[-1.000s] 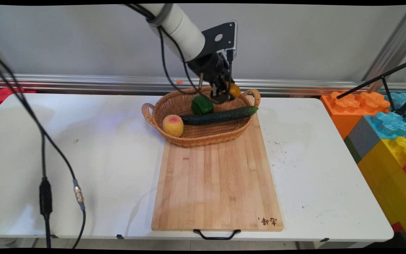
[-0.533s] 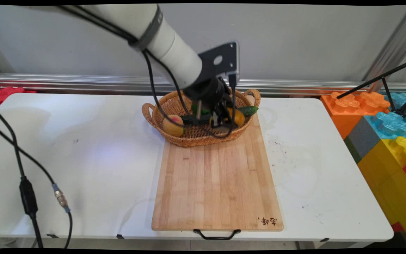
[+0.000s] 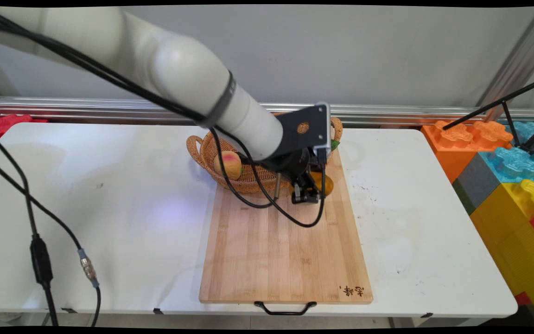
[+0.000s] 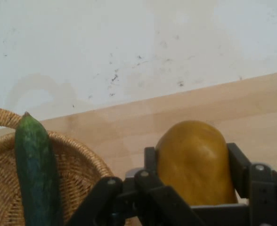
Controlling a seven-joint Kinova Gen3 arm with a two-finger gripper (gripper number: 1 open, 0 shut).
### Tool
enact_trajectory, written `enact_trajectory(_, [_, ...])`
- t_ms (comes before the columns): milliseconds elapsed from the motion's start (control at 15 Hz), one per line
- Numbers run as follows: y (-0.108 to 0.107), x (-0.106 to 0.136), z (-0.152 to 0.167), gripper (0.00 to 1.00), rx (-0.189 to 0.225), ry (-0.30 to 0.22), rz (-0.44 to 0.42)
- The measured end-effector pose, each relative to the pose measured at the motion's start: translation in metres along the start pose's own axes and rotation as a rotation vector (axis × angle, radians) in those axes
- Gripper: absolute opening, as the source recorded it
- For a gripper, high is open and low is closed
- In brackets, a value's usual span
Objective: Place the picked object on the cutting board
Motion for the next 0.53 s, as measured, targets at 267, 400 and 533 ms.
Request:
enact_trajectory(267, [0.003, -0.015, 0.038, 0.00, 0.006, -0.024, 0.003])
enact_trajectory(400, [0.005, -0.023, 0.054, 0.00, 0.003, -0.038, 0.004])
enact_trajectory(533, [0.006, -0.029, 0.066, 0.00, 0.000, -0.048, 0.004])
